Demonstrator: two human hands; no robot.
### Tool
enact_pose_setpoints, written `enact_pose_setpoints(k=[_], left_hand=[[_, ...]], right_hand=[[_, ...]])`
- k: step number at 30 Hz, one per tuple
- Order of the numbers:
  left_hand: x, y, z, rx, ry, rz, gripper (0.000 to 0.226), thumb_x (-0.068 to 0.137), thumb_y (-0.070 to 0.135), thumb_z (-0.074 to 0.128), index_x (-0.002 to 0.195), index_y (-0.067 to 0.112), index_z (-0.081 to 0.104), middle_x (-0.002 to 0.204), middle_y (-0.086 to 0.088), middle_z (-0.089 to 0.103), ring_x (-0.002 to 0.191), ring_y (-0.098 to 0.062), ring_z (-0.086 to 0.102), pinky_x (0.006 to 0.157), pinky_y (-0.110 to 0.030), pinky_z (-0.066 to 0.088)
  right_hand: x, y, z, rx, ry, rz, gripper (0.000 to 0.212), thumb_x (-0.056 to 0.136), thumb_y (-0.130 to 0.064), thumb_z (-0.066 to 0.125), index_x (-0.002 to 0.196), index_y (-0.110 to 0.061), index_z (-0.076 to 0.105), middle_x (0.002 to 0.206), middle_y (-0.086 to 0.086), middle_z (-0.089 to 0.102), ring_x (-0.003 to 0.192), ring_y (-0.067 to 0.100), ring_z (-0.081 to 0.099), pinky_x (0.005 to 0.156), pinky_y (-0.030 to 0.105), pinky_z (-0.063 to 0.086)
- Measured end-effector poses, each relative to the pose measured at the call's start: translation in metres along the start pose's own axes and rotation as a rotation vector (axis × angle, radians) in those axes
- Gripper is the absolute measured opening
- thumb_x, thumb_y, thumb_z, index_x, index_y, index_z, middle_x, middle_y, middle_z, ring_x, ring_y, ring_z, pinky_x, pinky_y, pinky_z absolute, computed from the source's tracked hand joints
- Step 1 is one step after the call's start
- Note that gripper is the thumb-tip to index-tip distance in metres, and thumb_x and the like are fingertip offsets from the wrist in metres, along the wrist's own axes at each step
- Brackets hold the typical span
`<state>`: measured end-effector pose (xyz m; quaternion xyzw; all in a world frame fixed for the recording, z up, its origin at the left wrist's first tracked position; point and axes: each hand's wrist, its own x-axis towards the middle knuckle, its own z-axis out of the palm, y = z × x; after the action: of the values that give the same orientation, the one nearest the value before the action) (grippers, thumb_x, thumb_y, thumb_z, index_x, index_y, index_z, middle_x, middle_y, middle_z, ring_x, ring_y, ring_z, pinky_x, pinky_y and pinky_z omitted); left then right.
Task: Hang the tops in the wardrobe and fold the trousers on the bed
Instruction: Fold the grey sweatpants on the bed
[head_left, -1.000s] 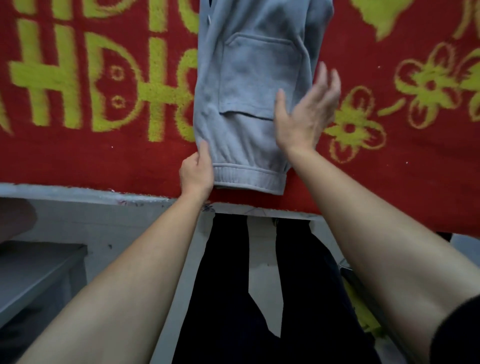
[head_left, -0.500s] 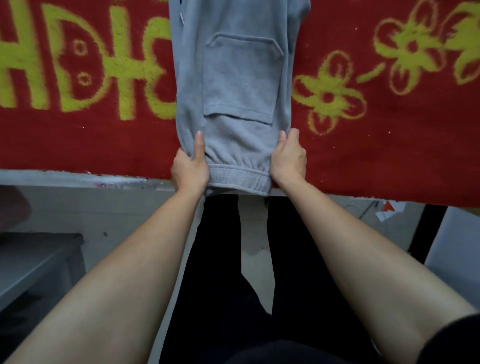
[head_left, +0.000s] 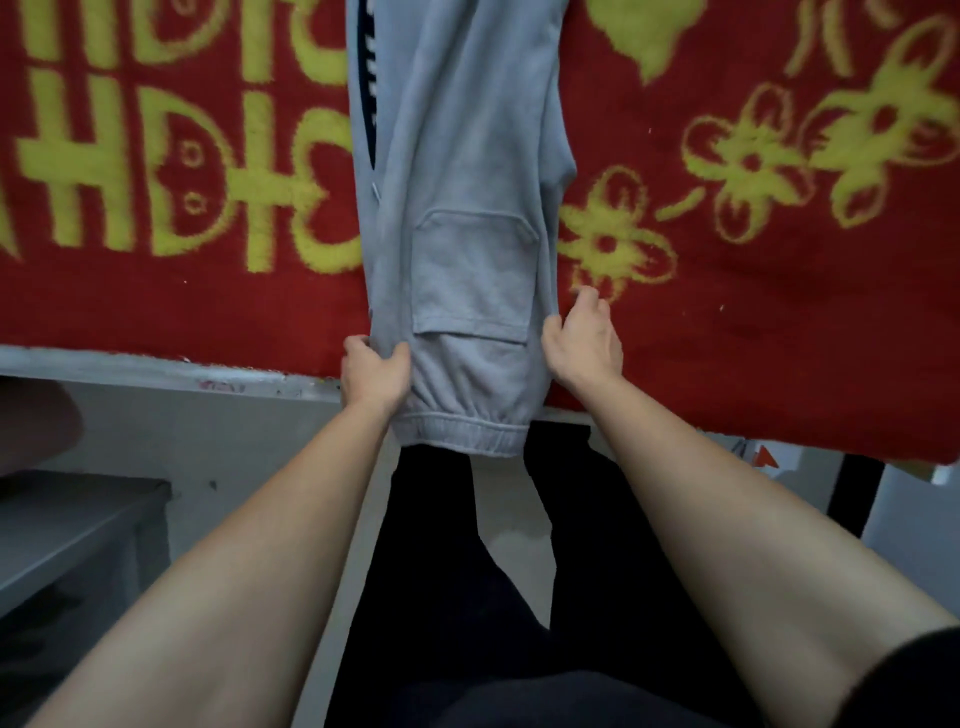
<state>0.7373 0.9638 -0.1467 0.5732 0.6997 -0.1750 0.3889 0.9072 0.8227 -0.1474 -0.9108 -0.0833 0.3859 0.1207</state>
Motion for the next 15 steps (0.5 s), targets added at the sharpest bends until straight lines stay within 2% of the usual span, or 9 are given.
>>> enact_pose_setpoints(k=[3,8,12,15], left_hand=[[-0.003,0.040,-0.028,-0.006,0.068,0.118,0.055,0.093,0.039,0.056,0.138,0.011,0.043,0.131,-0.013,0.056,0.122,-0.033,0.053,0.101,-0.043,0.044],[0.009,0.107,-0.053,0.027,0.167,0.329,0.049,0.095,0.043,0.053,0.133,0.013,0.049,0.128,-0.010,0.057,0.117,-0.029,0.055,0.096,-0.038,0.042],[0.044,0.160,-0.050,0.049,0.203,0.489,0.046,0.095,0.043,0.053,0.130,0.012,0.052,0.126,-0.008,0.057,0.113,-0.026,0.057,0.096,-0.040,0.046],[0.082,0.205,-0.038,0.068,0.231,0.603,0.048,0.095,0.047,0.052,0.130,0.014,0.052,0.125,-0.006,0.057,0.112,-0.024,0.057,0.095,-0.040,0.047]], right_hand=[[0.016,-0.028,-0.041,0.050,0.038,-0.068,0.042,0.098,-0.029,0.047,0.136,-0.010,0.045,0.135,0.018,0.051,0.124,0.038,0.052,0.098,0.043,0.043],[0.048,-0.076,-0.090,0.119,0.111,-0.220,0.043,0.098,-0.027,0.047,0.140,-0.015,0.046,0.136,0.015,0.051,0.124,0.035,0.051,0.098,0.039,0.040],[0.083,-0.114,-0.096,0.123,0.190,-0.301,0.039,0.099,-0.031,0.045,0.136,-0.021,0.050,0.133,0.008,0.051,0.118,0.029,0.055,0.093,0.038,0.043],[0.123,-0.134,-0.089,0.145,0.284,-0.307,0.037,0.100,-0.035,0.044,0.134,-0.022,0.053,0.132,0.005,0.051,0.119,0.026,0.054,0.095,0.040,0.044]])
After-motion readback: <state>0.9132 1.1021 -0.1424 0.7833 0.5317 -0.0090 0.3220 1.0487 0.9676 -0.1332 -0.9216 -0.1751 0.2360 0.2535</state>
